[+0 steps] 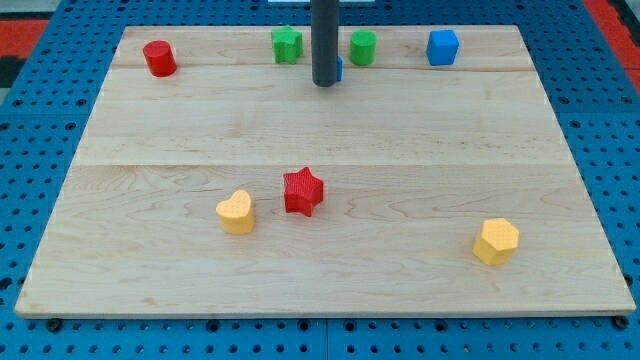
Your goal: Move the green circle below to the blue triangle
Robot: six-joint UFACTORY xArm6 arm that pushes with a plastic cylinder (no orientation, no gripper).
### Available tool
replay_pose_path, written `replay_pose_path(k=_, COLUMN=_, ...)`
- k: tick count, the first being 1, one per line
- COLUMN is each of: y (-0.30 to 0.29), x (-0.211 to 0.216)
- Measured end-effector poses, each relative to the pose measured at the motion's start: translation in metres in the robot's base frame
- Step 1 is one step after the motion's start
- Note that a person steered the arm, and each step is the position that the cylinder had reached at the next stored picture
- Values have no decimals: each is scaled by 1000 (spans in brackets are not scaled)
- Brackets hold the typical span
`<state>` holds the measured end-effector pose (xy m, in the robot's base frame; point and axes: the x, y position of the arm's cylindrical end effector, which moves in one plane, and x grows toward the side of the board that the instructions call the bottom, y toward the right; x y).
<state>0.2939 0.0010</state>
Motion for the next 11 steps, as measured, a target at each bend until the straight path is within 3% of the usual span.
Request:
replay_pose_path(k=2, y=13, x=-48)
replay_pose_path(k=3, y=20, x=-33)
replay_pose_path(k=4, y=38, x=9)
replay_pose_path(k=6, y=107, x=-28)
replay_pose_path(k=8, y=92, x=-74)
replay_pose_path(k=11, y=39, x=-53)
